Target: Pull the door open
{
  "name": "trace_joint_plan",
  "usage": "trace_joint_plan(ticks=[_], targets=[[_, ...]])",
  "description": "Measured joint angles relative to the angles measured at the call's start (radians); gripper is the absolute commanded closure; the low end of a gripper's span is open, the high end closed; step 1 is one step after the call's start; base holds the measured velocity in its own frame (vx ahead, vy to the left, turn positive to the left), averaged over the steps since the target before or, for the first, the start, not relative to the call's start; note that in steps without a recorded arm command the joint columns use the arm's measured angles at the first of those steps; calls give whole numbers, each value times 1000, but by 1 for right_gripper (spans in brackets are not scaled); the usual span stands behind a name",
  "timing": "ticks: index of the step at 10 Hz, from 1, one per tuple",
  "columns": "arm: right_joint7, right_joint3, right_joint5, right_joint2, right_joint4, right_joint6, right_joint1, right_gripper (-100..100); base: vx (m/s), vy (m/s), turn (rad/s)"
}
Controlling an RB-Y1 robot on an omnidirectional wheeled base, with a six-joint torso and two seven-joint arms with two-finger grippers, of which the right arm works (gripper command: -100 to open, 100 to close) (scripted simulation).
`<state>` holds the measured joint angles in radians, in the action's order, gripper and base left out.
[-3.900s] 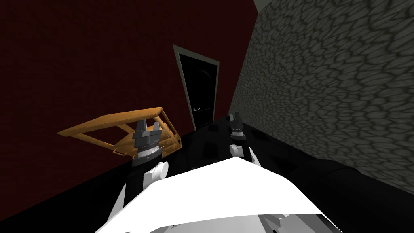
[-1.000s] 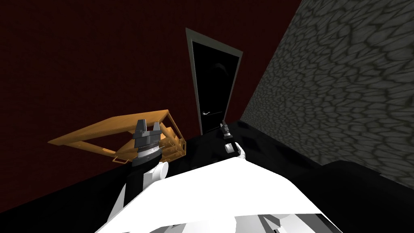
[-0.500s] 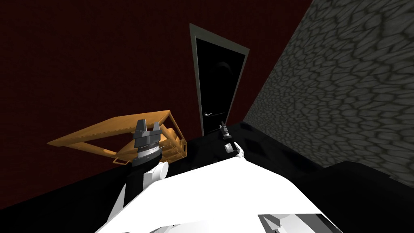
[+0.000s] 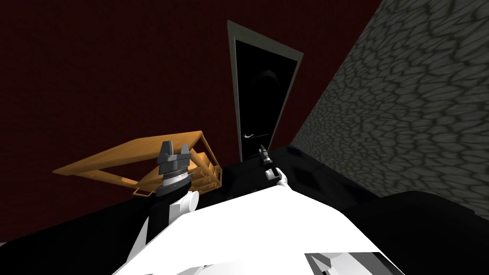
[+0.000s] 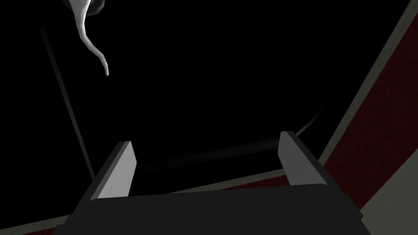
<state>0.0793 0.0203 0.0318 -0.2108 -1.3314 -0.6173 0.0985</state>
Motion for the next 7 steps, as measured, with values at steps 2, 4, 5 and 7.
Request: trace_joint_plan(ticks=[2,4,5,7], targets=[[8,4,1,-8,48,-4,-16,-100,104,3,60],[19,6,3,-20,110,-13,-44,-100,97,-1,66],[23,7,3,-24,138,-19,-53,-100,102,5,63],[32,10,4,-33,186,-25,-69,-100,105,4,52]])
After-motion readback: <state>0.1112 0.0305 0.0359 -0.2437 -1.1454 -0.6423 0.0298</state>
